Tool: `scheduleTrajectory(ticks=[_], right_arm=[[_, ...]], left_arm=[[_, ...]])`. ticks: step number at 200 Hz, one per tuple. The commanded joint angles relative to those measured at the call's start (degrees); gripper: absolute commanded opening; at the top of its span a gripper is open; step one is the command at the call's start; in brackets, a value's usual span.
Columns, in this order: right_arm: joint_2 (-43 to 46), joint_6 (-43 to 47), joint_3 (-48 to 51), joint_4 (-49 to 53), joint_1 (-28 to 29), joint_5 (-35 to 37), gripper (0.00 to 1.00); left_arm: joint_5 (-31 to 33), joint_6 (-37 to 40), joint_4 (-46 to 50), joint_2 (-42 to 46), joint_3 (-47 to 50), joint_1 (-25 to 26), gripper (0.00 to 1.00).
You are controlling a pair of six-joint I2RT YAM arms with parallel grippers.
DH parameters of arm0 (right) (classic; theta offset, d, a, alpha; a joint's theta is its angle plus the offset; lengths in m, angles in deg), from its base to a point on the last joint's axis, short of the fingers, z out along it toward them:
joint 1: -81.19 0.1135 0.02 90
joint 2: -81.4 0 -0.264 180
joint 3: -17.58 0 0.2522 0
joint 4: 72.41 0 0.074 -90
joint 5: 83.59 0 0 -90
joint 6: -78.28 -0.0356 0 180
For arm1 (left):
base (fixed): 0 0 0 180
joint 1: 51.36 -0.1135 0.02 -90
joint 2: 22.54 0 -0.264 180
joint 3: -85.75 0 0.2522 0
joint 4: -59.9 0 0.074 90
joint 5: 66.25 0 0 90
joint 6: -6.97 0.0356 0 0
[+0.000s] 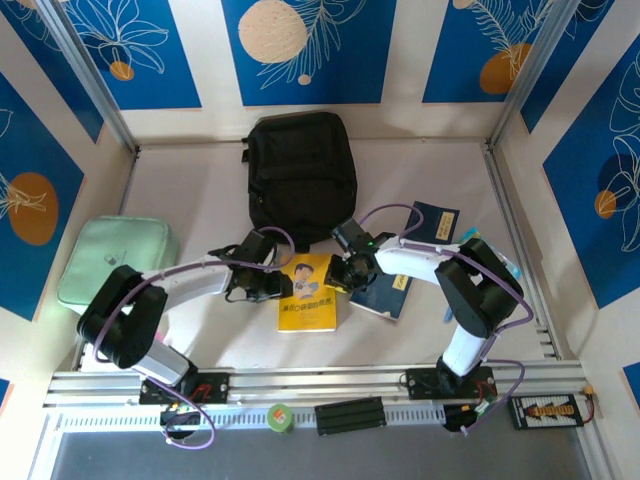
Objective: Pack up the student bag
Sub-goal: Pick up the book from the bottom-center of the table.
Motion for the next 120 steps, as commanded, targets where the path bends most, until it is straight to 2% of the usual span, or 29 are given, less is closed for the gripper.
scheduleTrajectory(ticks=[1, 36, 62, 90, 120], right_arm=[[-2.04, 0.36, 0.01, 2.93, -0.43, 0.01, 0.22], [-2.18, 0.48, 1.01, 1.82, -0.7, -0.25, 0.21], [-2.31, 0.58, 1.46, 1.44, -0.91, -0.47, 0.2], [-1.61, 0.75, 1.99, 1.44, -0.96, 0.16, 0.19], [-0.93, 1.31, 2.7, -0.59, -0.92, -1.5, 0.18]], left_arm=[[-3.81, -1.58, -0.85, -1.58, -1.02, -0.34, 0.41], [-5.04, -2.62, -1.69, -2.69, -1.44, -0.36, 0.42], [-8.59, -3.63, -4.35, -1.55, -1.2, -0.42, 0.4], [-12.71, -4.48, -7.0, 4.4, 0.55, -0.4, 0.37], [-14.36, -5.06, -7.92, 10.49, 3.6, -0.33, 0.37]])
